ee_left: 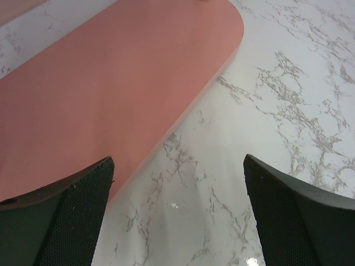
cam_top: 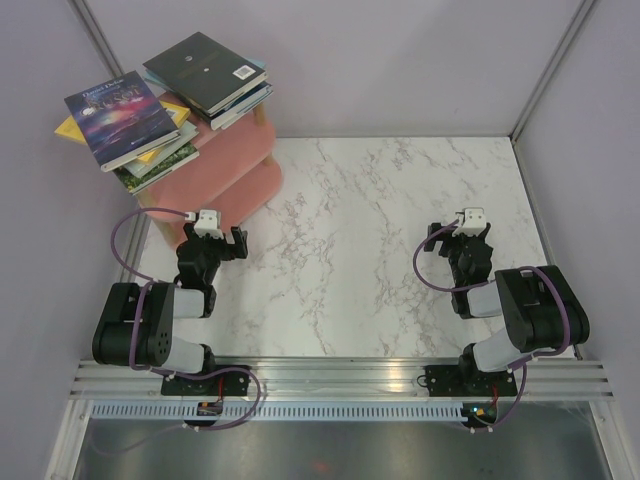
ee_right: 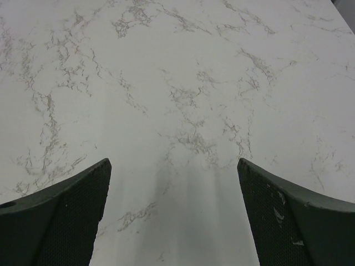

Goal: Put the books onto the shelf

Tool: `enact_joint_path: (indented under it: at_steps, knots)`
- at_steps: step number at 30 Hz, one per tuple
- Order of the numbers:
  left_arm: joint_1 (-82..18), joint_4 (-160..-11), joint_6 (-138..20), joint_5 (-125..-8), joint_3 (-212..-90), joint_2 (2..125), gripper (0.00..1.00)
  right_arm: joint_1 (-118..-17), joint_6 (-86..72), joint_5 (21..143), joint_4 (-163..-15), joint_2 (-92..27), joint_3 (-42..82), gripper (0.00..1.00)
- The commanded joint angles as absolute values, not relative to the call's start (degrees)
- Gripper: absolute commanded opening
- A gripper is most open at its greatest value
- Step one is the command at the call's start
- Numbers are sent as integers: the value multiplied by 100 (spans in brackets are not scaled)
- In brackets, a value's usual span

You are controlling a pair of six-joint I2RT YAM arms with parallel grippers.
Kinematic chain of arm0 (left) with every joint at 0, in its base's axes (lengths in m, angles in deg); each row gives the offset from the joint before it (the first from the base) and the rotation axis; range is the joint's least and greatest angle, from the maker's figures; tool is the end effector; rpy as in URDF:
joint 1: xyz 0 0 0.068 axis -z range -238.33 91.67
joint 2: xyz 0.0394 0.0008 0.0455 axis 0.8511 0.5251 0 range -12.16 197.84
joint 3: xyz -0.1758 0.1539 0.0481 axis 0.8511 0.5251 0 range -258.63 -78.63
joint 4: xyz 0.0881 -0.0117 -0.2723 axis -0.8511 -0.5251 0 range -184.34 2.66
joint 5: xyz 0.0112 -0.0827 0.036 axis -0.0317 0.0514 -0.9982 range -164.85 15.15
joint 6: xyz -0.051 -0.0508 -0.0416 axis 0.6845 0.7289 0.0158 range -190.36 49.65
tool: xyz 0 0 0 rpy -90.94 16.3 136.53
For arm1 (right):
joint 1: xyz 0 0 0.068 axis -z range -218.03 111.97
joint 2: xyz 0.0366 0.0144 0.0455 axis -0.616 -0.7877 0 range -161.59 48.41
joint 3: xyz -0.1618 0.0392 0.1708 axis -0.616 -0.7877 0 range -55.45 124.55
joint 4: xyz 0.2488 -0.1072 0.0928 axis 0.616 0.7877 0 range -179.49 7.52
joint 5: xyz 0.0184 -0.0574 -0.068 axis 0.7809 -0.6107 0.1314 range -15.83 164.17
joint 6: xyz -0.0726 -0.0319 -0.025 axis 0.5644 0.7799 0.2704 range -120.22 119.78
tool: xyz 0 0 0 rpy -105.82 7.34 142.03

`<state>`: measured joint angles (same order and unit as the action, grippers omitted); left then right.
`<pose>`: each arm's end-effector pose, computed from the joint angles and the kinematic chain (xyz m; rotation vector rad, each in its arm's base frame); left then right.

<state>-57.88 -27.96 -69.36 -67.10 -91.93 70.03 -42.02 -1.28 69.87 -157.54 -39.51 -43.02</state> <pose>0.2865 -0.0120 0.0840 0.0911 1.7351 -0.1360 0.2826 0.0144 0.0750 0.0126 1.7003 0.0020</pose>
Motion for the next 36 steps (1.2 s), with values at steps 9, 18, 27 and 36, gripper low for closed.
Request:
enact_joint_path:
  at_steps: [9,18,27,36]
  knots:
    - [-5789,-2326,-7097,-6711,-9191,7002,100,-4181,-101,7109,-15848,-3948,-4191,98]
    - [-5789,-2326,-7088,-6711,-9191,7002,100,-4189,-145,6986,-15813,-3948,-4173,98]
    - [-5789,-2326,-7088,-6703,-9191,7002,100,-3997,-250,7319,-15760,-3957,-4138,98]
    - [-5789,-2326,-7097,-6711,-9191,6993,100,-3961,-268,7391,-15813,-3975,-4147,98]
